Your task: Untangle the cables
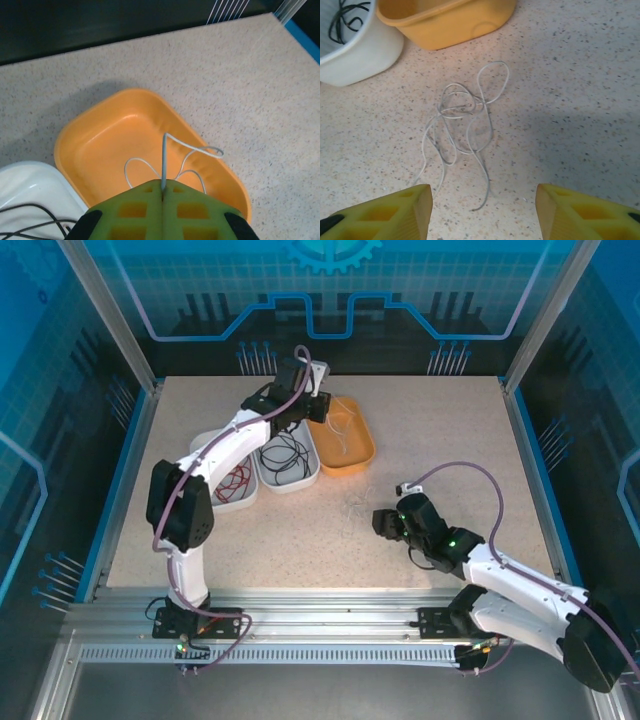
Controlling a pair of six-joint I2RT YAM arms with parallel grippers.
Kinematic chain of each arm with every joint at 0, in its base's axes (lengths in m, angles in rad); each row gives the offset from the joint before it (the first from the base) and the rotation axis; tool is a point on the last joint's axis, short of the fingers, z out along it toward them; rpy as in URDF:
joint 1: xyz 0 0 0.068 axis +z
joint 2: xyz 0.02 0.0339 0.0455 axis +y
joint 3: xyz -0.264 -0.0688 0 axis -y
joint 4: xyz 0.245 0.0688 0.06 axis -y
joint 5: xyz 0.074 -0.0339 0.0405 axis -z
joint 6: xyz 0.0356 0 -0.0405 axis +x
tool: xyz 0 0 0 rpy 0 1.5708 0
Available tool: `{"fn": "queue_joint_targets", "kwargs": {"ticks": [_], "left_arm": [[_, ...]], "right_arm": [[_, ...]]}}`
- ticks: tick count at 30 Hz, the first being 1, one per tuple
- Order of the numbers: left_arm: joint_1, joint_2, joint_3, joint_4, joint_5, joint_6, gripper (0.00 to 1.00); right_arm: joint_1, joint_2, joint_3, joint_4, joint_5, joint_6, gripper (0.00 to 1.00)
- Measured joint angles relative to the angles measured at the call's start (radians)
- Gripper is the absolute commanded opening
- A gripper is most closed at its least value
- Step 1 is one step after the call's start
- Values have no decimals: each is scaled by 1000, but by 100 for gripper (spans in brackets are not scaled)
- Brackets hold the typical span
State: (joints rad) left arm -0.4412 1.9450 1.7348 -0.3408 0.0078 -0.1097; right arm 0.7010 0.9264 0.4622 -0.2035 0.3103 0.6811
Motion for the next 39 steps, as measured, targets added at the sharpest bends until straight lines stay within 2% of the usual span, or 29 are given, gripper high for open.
{"fn": "queue_joint_targets", "kwargs": {"ticks": [14,15,17,21,32,37,38,39], "left_arm": [[12,232,191,-159,42,1,1],[14,250,215,-174,42,4,5],[19,280,253,-200,43,8,22],[26,315,306,-242,46,10,40],[29,319,368,-287,42,17,58],[35,319,371,-292,42,24,74],[35,316,367,-292,43,26,78],[35,305,352,-289,46,22,87]], "right_arm": [[-9,32,64,-84,16,16,60],[-9,32,66,-89,16,19,61],[-9,32,69,-92,16,19,61],[-10,35,73,-95,15,19,61],[-15,37,84,-103,15,19,61],[-15,50,93,-113,15,26,60],[-15,54,97,-118,15,27,60],[-16,61,102,-123,15,27,59]]}}
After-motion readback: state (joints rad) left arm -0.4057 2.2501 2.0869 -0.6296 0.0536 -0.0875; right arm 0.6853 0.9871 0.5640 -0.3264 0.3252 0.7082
